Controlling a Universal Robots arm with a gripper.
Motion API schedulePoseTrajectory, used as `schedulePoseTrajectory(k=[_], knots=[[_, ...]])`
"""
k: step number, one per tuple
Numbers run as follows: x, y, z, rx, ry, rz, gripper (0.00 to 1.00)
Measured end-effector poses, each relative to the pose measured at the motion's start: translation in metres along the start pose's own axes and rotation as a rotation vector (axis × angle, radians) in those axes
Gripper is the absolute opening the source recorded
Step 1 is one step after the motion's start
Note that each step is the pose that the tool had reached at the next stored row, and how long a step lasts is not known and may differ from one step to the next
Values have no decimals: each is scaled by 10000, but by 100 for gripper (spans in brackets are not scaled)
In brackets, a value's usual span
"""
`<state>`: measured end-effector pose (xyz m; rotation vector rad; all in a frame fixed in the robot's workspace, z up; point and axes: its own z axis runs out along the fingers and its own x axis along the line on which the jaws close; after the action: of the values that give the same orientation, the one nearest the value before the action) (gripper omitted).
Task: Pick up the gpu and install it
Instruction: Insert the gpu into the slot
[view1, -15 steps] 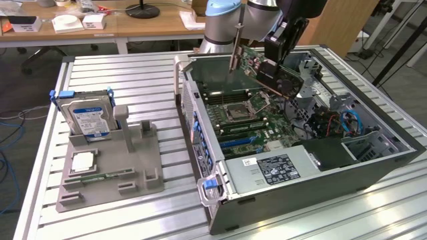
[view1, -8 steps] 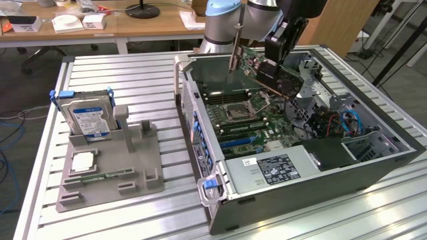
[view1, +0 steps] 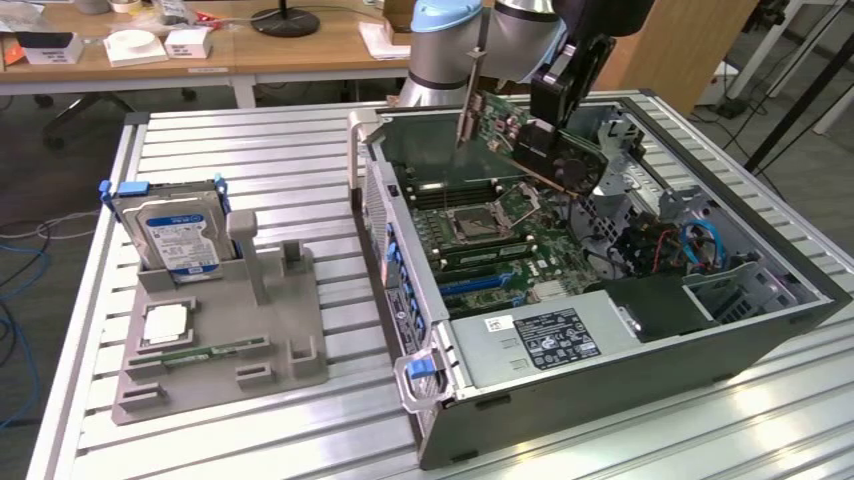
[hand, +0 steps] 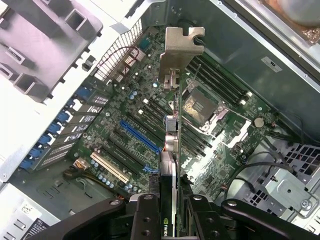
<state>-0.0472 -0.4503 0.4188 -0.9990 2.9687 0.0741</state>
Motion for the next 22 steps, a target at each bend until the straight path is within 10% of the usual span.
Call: schedulePoseTrajectory(k=[22], knots=[[0, 0, 0, -10, 18, -421, 26]])
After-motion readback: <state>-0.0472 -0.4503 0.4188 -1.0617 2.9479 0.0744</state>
